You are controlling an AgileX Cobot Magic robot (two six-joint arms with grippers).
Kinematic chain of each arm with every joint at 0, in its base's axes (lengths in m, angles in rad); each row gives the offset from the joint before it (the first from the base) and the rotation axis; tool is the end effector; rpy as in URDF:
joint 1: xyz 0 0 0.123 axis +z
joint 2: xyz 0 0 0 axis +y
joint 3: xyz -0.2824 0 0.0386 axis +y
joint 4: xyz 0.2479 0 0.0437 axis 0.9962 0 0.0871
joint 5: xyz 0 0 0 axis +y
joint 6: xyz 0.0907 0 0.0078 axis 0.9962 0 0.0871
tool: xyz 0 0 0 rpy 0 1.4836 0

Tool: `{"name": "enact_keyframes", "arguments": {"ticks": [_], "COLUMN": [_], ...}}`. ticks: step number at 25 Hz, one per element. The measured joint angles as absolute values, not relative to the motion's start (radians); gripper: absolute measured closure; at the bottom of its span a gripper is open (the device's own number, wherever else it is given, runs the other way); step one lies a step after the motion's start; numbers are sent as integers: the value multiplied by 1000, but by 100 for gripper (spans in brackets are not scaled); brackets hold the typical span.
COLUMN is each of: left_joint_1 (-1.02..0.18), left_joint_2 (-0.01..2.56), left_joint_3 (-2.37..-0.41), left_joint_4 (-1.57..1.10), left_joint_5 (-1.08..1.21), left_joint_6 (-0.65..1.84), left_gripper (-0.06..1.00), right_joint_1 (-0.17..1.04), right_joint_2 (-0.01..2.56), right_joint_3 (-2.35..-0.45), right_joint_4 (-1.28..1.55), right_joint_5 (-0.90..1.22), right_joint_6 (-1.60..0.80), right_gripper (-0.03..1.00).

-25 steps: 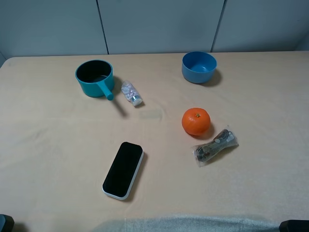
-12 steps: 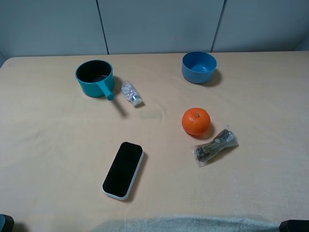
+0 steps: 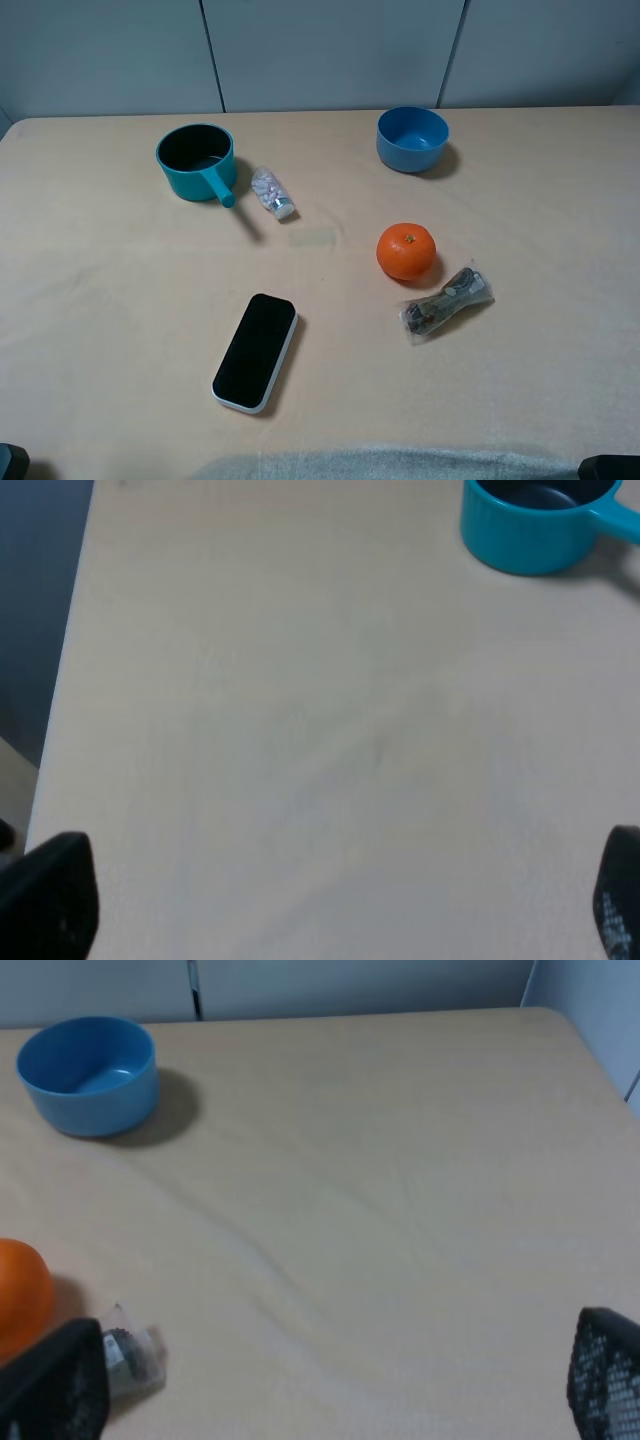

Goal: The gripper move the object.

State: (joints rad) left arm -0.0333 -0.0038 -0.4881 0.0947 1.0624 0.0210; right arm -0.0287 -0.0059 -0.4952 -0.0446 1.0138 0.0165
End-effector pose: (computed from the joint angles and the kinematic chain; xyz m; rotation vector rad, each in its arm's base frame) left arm -0.0041 0.0077 0.2740 0.0517 2.0514 0.1059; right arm -0.0035 -0.0034 0.2797 0.0459 1.9955 -0.0608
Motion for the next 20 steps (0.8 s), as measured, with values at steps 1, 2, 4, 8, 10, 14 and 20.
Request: {"name": "enact_keyframes", "arguments": {"ticks": [1, 2, 4, 8, 10, 14, 20], "left_joint_1": [-33, -33, -33, -33, -33, -33, -33], "left_joint_2": [-4, -4, -4, -4, -4, -4, -4], "left_joint_3": [-488, -488, -488, -488, -488, -488, -488], "left_joint_4": [95, 95, 95, 95, 95, 95, 95], "left_joint_5": [1062, 1062, 1062, 1062, 1062, 1062, 1062], "left_joint_6": [21, 21, 21, 21, 21, 21, 21], "left_gripper": [-5, -5, -5, -5, -5, -5, -5], "right_joint_1": [-29, -29, -29, -29, -29, -29, -29], "right_joint_2": [-6, -6, -6, -6, -6, -6, -6], "right_joint_3": [-495, -494, -494, -494, -494, -494, -494], "right_joint_4": [-45, -45, -45, -45, -45, -45, -45], "right_joint_5": [1014, 1013, 1014, 1014, 1014, 1014, 1015], "right_joint_6": [17, 17, 17, 17, 17, 17, 17], "right_gripper": [28, 28, 28, 28, 28, 28, 28]}}
